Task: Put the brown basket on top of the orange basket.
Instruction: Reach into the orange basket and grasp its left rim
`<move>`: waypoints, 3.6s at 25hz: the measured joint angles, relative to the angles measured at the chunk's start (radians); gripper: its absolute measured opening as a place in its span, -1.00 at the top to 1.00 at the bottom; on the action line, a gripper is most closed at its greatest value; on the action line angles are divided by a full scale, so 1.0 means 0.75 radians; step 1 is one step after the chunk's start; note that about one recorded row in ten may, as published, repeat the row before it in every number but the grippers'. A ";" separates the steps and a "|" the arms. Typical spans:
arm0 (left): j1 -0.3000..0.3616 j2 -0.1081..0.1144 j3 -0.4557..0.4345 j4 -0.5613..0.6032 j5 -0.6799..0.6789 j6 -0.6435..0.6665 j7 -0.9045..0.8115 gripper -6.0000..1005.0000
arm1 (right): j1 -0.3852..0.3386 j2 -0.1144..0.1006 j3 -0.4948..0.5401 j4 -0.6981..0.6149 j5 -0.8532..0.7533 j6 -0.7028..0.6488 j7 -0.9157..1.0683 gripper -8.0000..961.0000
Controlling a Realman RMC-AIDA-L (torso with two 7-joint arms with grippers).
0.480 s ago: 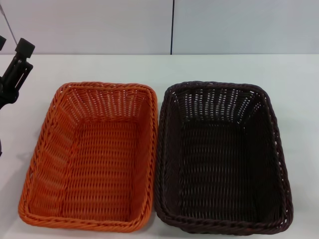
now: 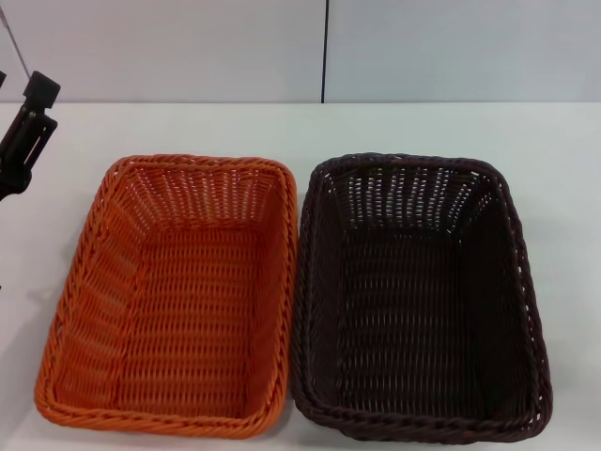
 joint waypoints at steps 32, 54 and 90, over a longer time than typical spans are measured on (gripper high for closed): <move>0.021 0.033 -0.060 0.498 0.087 -0.494 -0.605 -0.57 | -0.009 0.000 0.010 -0.002 0.004 0.034 0.000 -0.13; 0.023 0.168 -0.167 1.802 1.843 -0.474 -2.228 -0.53 | -0.019 0.002 0.022 -0.005 0.012 0.157 0.001 -0.13; 0.074 0.012 -0.236 1.671 2.211 -0.254 -2.352 -0.47 | -0.003 -0.005 0.024 -0.041 0.012 0.222 0.014 -0.13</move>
